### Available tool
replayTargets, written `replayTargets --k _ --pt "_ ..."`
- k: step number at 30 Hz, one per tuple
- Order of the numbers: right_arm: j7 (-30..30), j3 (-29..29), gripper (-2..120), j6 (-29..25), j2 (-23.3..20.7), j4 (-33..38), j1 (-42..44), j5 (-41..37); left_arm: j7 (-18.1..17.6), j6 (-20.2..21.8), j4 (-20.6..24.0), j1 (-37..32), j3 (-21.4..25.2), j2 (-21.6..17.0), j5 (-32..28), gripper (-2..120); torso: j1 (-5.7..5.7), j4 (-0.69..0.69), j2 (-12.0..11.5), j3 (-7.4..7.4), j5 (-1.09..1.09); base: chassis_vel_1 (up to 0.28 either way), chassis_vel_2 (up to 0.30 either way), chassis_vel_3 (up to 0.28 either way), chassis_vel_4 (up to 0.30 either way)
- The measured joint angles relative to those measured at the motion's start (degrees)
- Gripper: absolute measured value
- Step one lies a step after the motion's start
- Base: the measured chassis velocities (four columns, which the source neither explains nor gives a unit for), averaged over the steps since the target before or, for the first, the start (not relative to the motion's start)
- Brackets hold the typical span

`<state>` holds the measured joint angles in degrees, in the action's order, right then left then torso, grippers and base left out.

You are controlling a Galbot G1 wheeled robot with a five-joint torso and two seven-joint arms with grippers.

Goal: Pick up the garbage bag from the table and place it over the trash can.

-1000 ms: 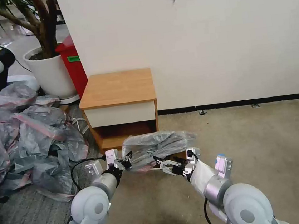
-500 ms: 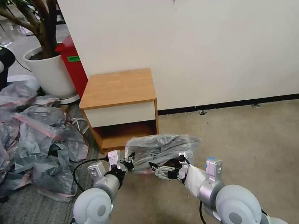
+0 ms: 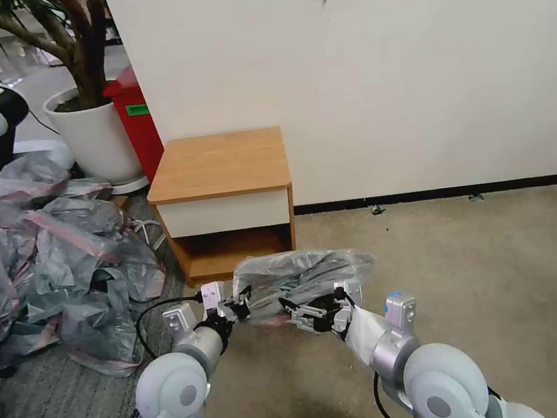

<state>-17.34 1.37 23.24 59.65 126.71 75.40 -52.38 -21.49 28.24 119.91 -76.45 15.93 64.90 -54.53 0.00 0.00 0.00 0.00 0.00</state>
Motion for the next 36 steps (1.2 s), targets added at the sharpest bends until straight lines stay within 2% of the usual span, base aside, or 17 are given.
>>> replayTargets --k 5,6,9,10,13,15,19,36 --pt "0.2 0.01 50 -1.14 0.36 0.01 0.32 0.04 -0.02 0.0 -0.12 -0.08 -0.02 0.04 0.09 3 0.0 0.0 0.0 0.0 0.0 0.0 0.0 0.0 0.0" --pt "0.2 0.01 50 -1.14 0.36 0.01 0.32 0.04 -0.02 0.0 -0.12 -0.08 -0.02 0.04 0.09 3 0.0 0.0 0.0 0.0 0.0 0.0 0.0 0.0 0.0" --pt "0.42 0.11 33 -2.02 0.53 0.31 0.9 0.0 -0.04 0.0 -0.51 -0.04 0.09 -0.13 0.12 3 0.0 0.0 0.0 0.0 0.0 0.0 0.0 0.0 0.0" --pt "0.42 0.11 33 -2.02 0.53 0.31 0.9 0.0 -0.04 0.0 -0.51 -0.04 0.09 -0.13 0.12 3 0.0 0.0 0.0 0.0 0.0 0.0 0.0 0.0 0.0" --pt "1.07 0.49 18 -2.96 0.53 0.88 1.48 -0.21 -0.05 0.0 -1.14 0.24 0.18 -0.16 0.12 3 0.0 0.0 0.0 0.0 0.0 0.0 0.0 0.0 0.0" --pt "1.34 0.61 15 -3.22 0.53 0.99 1.66 -0.33 -0.07 0.0 -1.36 0.33 0.18 -0.09 0.11 3 0.0 0.0 0.0 0.0 0.0 0.0 0.0 0.0 0.0" --pt "1.8 0.81 0 -4.27 0.79 1.63 2.12 -2.03 -0.19 -0.01 -1.68 0.51 -0.09 0.3 0.1 3 0.0 0.0 0.0 0.0 0.0 0.0 0.0 0.0 0.0" --pt "2.41 4.92 0 -6.9 1.23 3.95 6.4 -3.66 -3.13 -1.32 -2.4 2.18 0.94 2.7 -1.56 3 0.0 0.0 0.0 0.0 0.0 0.0 0.0 0.0 0.0"
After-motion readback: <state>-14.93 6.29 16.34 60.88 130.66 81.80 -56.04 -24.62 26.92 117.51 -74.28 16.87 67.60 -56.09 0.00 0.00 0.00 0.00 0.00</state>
